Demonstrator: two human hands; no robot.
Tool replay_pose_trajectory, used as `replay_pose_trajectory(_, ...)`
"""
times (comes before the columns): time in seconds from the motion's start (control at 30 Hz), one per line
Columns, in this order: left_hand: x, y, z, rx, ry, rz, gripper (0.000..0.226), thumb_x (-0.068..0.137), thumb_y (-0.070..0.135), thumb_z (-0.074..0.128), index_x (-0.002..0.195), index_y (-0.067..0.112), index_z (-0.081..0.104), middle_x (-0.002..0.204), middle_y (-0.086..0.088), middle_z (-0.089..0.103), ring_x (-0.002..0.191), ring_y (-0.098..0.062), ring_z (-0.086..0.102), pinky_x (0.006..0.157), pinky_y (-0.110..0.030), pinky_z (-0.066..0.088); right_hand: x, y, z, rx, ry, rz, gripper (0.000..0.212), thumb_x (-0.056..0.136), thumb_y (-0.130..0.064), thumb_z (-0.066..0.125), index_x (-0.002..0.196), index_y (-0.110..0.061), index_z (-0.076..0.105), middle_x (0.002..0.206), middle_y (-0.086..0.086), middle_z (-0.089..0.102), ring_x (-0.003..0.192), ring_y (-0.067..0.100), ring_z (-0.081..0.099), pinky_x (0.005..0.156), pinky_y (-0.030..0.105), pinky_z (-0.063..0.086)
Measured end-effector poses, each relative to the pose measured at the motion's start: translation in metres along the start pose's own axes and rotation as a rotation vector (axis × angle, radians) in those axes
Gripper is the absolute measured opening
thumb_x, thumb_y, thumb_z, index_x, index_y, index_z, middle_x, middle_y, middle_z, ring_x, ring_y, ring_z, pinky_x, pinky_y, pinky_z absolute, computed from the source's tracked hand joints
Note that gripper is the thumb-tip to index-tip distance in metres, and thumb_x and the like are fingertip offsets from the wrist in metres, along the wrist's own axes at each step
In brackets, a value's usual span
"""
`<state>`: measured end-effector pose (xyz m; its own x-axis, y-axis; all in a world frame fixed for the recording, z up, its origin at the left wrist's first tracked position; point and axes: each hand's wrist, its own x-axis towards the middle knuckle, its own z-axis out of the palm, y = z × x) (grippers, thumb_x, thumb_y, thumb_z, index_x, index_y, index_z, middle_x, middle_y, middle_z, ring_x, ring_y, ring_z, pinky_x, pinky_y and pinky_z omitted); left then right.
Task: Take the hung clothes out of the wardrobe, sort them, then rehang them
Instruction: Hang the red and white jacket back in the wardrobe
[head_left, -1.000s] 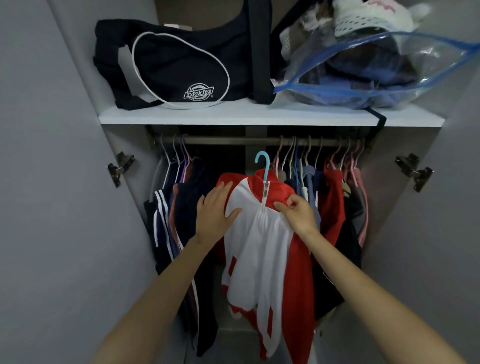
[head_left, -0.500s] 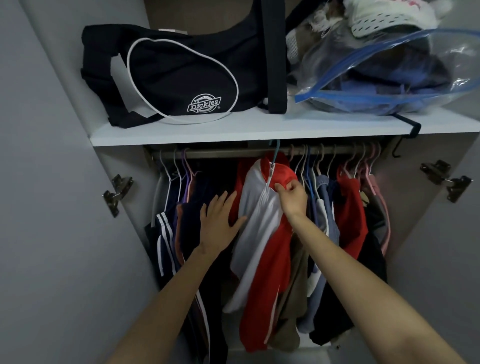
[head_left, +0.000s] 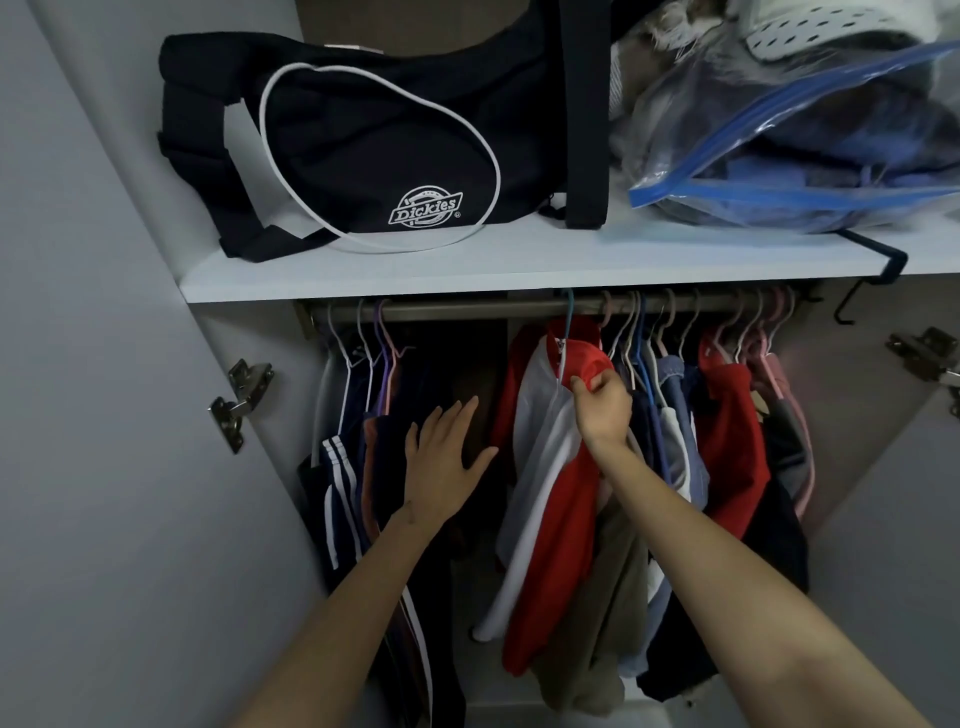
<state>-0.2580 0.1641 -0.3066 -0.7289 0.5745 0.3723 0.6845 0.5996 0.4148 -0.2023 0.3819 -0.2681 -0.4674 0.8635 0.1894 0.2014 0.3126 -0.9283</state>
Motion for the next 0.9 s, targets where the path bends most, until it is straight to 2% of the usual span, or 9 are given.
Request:
replay_pose_trajectory(0.23, -0.003, -0.013, 0.013, -0.004, 0.000, -0.006, 0.079, 0.088, 0.070, 0.029, 0.155, 0.028, 0.028, 0.155, -0.002, 0.039, 0.146, -0.025, 0.029, 0.120, -0.053, 0.016, 0.008, 0.012, 0.003, -0.056, 0.011, 0.004, 0.025, 0.092, -0.019, 0.062, 0.078, -0.009, 0.044, 0.066, 0.000, 0.048, 0.059, 0.017, 0.046, 0.063, 0.030, 0.035)
replay_pose_trajectory(0.37, -0.009, -0.013, 0.021, -0.024, -0.036, -0.011, 0.078, 0.088, 0.070, 0.027, 0.154, 0.027, 0.032, 0.154, -0.002, 0.041, 0.145, -0.025, 0.031, 0.120, -0.052, 0.015, 0.011, 0.015, -0.001, -0.104, 0.004, -0.021, 0.018, 0.094, -0.019, 0.059, 0.086, -0.008, 0.047, 0.077, 0.007, 0.055, 0.071, 0.024, 0.052, 0.066, 0.032, 0.037)
replay_pose_trajectory(0.47, -0.012, -0.013, 0.024, -0.020, -0.067, -0.008, 0.078, 0.088, 0.070, 0.026, 0.154, 0.028, 0.030, 0.155, -0.001, 0.040, 0.145, -0.024, 0.030, 0.120, -0.051, 0.015, 0.011, 0.017, -0.003, -0.098, 0.031, -0.002, 0.016, 0.094, -0.019, 0.058, 0.088, -0.009, 0.046, 0.078, 0.008, 0.056, 0.073, 0.027, 0.054, 0.068, 0.037, 0.044)
replay_pose_trajectory(0.53, -0.012, -0.015, 0.024, -0.011, -0.081, -0.009, 0.079, 0.088, 0.071, 0.024, 0.154, 0.029, 0.029, 0.155, 0.000, 0.039, 0.146, -0.024, 0.028, 0.120, -0.050, 0.014, 0.011, 0.018, -0.007, -0.122, 0.030, 0.001, 0.016, 0.095, -0.020, 0.057, 0.090, -0.009, 0.046, 0.080, 0.010, 0.056, 0.077, 0.033, 0.057, 0.068, 0.036, 0.042)
replay_pose_trajectory(0.6, -0.012, -0.016, 0.025, -0.007, -0.085, -0.010, 0.078, 0.089, 0.070, 0.025, 0.155, 0.029, 0.027, 0.155, 0.001, 0.039, 0.146, -0.023, 0.028, 0.120, -0.050, 0.014, 0.012, 0.018, -0.010, -0.162, 0.003, 0.014, 0.018, 0.096, -0.021, 0.057, 0.095, -0.005, 0.050, 0.085, 0.015, 0.060, 0.083, 0.037, 0.060, 0.067, 0.033, 0.038)
replay_pose_trajectory(0.7, -0.013, -0.015, 0.025, -0.010, -0.098, -0.006, 0.077, 0.089, 0.069, 0.024, 0.155, 0.029, 0.027, 0.156, 0.002, 0.038, 0.147, -0.023, 0.027, 0.120, -0.050, 0.013, 0.011, 0.014, -0.014, -0.226, -0.066, 0.022, 0.032, 0.094, -0.030, 0.062, 0.105, 0.000, 0.054, 0.093, 0.018, 0.065, 0.087, 0.037, 0.063, 0.066, 0.033, 0.040)
replay_pose_trajectory(0.8, -0.013, -0.008, 0.024, -0.035, -0.111, 0.007, 0.064, 0.098, 0.058, 0.035, 0.155, 0.028, 0.026, 0.156, 0.000, 0.037, 0.147, -0.023, 0.026, 0.120, -0.050, 0.012, 0.003, 0.008, -0.022, -0.258, -0.114, -0.040, 0.035, 0.091, -0.037, 0.067, 0.101, -0.005, 0.055, 0.086, 0.007, 0.063, 0.084, 0.030, 0.064, 0.066, 0.031, 0.041)
replay_pose_trajectory(0.9, -0.011, -0.002, 0.023, -0.067, -0.122, 0.029, 0.056, 0.103, 0.041, 0.043, 0.155, 0.028, 0.025, 0.158, 0.000, 0.035, 0.148, -0.021, 0.023, 0.122, -0.049, 0.010, -0.010, -0.001, -0.033, -0.318, -0.131, -0.131, 0.041, 0.089, -0.041, 0.068, 0.109, -0.008, 0.054, 0.091, 0.006, 0.066, 0.083, 0.026, 0.064, 0.065, 0.030, 0.042)
